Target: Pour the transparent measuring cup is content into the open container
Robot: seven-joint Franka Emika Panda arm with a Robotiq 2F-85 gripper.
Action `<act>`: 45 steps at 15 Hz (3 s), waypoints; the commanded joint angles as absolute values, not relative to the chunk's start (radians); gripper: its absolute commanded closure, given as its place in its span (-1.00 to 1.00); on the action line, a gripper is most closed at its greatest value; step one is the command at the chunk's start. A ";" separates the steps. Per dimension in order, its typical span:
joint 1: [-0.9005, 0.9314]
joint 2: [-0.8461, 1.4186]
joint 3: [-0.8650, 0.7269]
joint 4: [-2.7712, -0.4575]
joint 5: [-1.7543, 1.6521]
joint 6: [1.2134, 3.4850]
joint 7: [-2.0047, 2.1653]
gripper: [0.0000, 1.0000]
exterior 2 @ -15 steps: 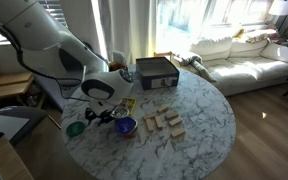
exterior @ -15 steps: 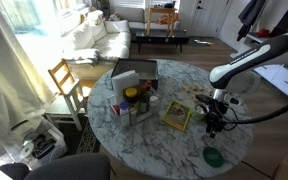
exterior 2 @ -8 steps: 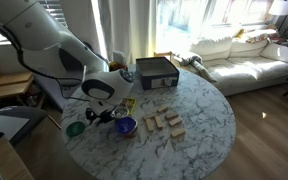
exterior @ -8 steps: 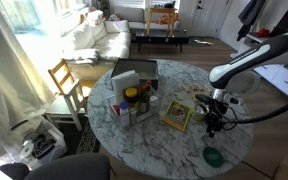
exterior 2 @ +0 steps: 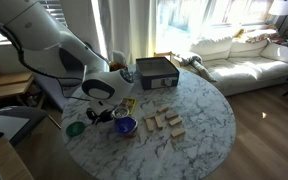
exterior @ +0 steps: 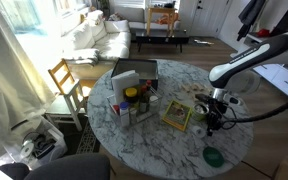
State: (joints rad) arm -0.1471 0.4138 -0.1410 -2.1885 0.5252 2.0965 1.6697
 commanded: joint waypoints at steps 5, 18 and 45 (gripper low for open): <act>-0.157 0.440 -0.142 -2.160 0.560 2.058 1.672 0.91; -0.147 0.246 -0.218 -2.181 0.470 2.036 1.710 0.97; -0.062 0.118 -0.219 -2.537 0.119 2.990 1.863 0.97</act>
